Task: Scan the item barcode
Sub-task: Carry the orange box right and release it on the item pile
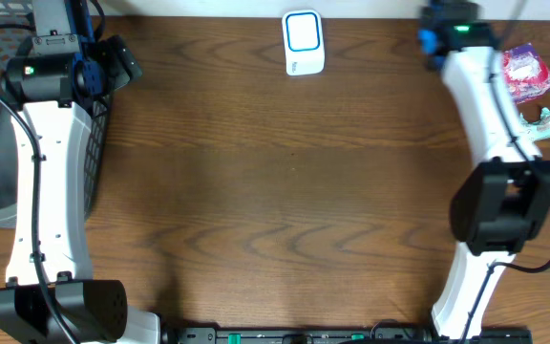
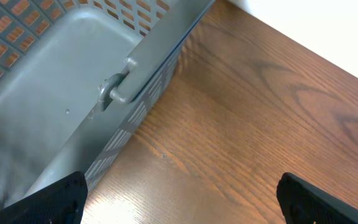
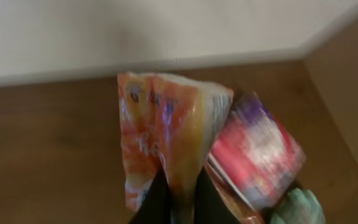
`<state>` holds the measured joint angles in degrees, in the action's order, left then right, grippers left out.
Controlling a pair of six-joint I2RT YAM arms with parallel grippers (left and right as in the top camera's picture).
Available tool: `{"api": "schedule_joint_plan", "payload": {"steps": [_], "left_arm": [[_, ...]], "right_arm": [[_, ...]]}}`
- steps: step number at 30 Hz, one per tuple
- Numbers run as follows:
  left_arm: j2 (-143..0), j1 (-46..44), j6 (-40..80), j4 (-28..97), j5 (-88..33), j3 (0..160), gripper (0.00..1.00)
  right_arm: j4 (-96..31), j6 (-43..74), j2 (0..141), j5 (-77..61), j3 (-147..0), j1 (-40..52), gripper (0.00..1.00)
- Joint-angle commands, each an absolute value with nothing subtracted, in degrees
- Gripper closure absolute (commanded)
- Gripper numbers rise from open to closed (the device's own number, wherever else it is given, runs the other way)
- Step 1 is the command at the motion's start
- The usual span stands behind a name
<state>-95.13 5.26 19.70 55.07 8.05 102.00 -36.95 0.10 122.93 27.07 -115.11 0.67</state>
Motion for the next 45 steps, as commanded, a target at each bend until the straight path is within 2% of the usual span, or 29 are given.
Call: {"api": "schedule_joint_plan", "payload": {"steps": [1,3,6,15,17,18,20,26,34,35,36,45], "left_arm": [[-94.41,6.09,20.27,55.22,9.23,102.35,0.02],[-94.41,6.09,20.27,55.22,9.23,102.35,0.02],[-94.41,6.09,20.27,55.22,9.23,102.35,0.02],[-94.41,6.09,20.27,55.22,9.23,102.35,0.02],[-94.41,6.09,20.27,55.22,9.23,102.35,0.02],[-94.41,6.09,20.27,55.22,9.23,102.35,0.02],[-94.41,6.09,20.27,55.22,9.23,102.35,0.02],[-94.41,6.09,20.27,55.22,9.23,102.35,0.02],[-94.41,6.09,20.27,55.22,9.23,102.35,0.02],[-94.41,6.09,20.27,55.22,9.23,102.35,0.02],[-94.41,6.09,20.27,55.22,9.23,102.35,0.02],[-94.41,6.09,20.27,55.22,9.23,102.35,0.02]], "right_arm": [[-40.36,1.91,123.87,25.34,-114.93,-4.01,0.99],[-42.37,3.38,123.90,25.32,-114.87,-7.07,0.99],[-44.64,4.71,123.90,24.88,-114.74,-10.46,0.92],[-47.83,11.55,123.90,24.86,-114.41,-17.30,0.97],[-48.53,13.63,123.90,24.88,-114.37,-18.15,0.90],[-48.80,13.85,123.90,24.88,-114.37,-18.46,0.83],[-49.17,13.96,123.90,24.91,-114.34,-18.79,0.55],[-50.89,14.35,123.87,24.91,-114.34,-18.65,0.32],[-54.94,14.66,119.28,24.88,-114.34,-16.67,0.15],[-55.92,14.79,117.97,24.88,-114.34,-16.12,0.11],[-56.69,14.79,116.53,24.71,-114.34,-15.55,0.01],[-60.16,14.04,101.73,13.45,-114.34,-9.10,0.01]]}}
